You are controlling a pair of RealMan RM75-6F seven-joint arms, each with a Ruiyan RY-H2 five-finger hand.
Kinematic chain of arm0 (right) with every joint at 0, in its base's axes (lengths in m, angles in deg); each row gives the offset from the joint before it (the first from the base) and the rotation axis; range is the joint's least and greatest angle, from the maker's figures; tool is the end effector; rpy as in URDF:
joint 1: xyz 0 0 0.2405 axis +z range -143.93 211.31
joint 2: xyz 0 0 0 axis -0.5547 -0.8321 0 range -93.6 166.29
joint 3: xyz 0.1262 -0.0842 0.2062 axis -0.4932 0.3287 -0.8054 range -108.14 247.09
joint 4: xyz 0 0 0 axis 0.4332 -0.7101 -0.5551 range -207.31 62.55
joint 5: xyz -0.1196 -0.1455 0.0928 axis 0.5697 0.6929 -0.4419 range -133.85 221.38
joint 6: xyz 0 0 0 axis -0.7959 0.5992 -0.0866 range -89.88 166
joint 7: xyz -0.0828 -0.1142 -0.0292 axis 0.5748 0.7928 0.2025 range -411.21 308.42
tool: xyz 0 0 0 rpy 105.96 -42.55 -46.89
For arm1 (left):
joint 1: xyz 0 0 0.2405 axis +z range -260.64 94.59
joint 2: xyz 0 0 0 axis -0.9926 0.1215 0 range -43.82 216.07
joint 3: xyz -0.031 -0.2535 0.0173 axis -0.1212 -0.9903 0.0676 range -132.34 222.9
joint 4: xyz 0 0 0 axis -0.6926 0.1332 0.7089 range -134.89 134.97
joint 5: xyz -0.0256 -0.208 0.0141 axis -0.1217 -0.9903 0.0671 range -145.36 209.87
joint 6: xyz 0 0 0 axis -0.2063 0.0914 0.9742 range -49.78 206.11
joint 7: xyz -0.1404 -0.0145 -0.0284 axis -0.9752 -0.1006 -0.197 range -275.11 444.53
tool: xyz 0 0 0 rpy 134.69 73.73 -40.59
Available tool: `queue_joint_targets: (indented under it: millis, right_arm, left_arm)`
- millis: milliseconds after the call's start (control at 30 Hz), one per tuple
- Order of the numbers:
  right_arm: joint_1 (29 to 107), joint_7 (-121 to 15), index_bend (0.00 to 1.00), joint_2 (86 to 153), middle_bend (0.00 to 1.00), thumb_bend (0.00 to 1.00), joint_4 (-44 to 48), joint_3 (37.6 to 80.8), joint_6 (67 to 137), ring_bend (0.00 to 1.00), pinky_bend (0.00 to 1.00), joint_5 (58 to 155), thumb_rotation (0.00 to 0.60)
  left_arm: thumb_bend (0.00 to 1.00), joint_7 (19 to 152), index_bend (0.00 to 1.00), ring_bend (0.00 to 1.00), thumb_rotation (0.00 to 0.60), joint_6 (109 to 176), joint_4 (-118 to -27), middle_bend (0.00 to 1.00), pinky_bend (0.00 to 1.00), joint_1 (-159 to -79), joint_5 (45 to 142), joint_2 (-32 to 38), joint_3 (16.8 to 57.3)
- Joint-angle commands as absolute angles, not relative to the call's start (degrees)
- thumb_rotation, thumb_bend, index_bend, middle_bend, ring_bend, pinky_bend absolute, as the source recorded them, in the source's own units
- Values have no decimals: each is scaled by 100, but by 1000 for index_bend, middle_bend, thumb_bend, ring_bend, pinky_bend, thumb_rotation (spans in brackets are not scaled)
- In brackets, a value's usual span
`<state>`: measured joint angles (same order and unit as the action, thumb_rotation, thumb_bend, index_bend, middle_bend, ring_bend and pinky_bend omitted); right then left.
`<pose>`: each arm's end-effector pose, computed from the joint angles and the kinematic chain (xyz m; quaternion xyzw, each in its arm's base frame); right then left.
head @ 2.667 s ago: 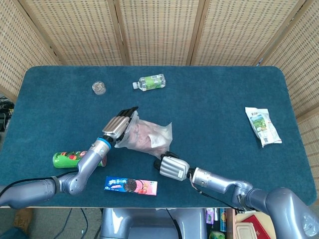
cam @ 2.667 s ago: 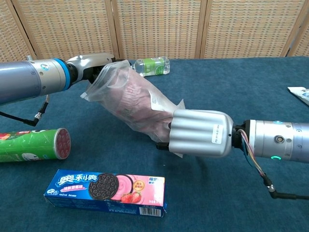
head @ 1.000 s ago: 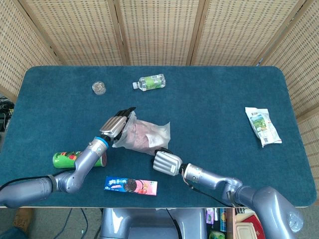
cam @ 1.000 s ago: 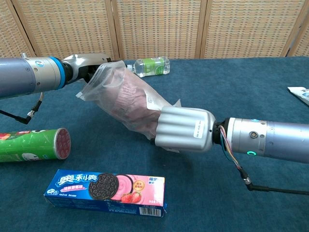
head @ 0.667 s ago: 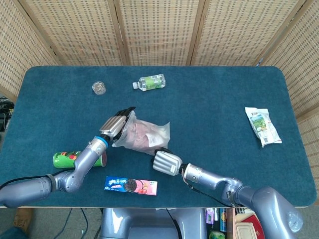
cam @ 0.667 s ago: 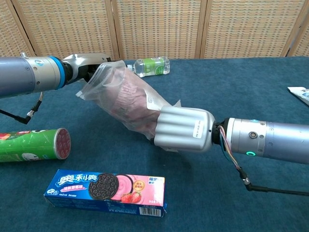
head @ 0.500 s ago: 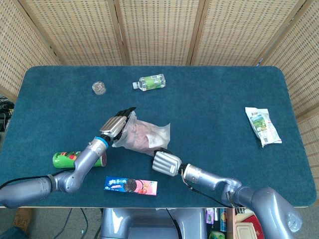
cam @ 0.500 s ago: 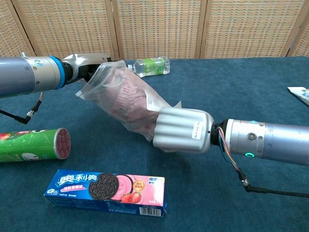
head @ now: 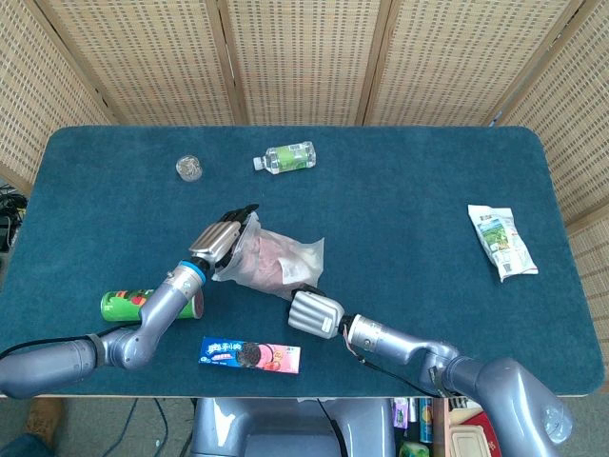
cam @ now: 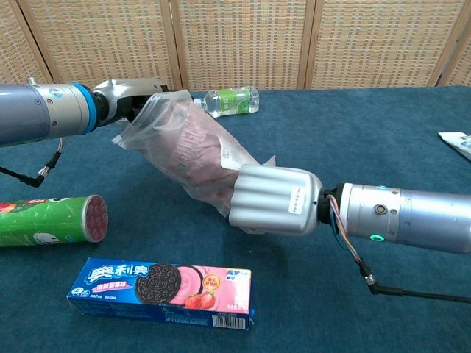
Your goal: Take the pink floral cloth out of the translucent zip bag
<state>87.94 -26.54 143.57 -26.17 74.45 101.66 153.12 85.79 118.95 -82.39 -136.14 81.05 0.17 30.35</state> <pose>-0.1080 -0.3239 -0.1088 0.8733 0.1913 0.3338 0.2987 -0.1088 0.3912 -0.0129 -0.6744 -0.5458 -0.3884 0.3106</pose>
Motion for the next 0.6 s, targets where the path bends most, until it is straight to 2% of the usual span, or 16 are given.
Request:
queue_joint_targets:
  millis: [33,267,600]
  right_arm:
    - [8799,-2683,788,14366,782,609,-2643,7456,10208,690,895,15328,600]
    - [8795,-2754,816,14363,789,621,-2684,7478,10311,695,895,15346,600]
    - [8768,-2735,860,14297,817,730,-2680,7530,10430,714,903,15379,600]
  left_arm:
    - [538,8568,668,0,600,11899,-8236,0,0,-13612,8112,20,3035]
    - [538,8488,668,0,600,11923,-8217,0,0,-13588,8157,2,3023]
    - [538,8365,668,0,600,11988,-8196,0,0,-13535,8281,-12,3003]
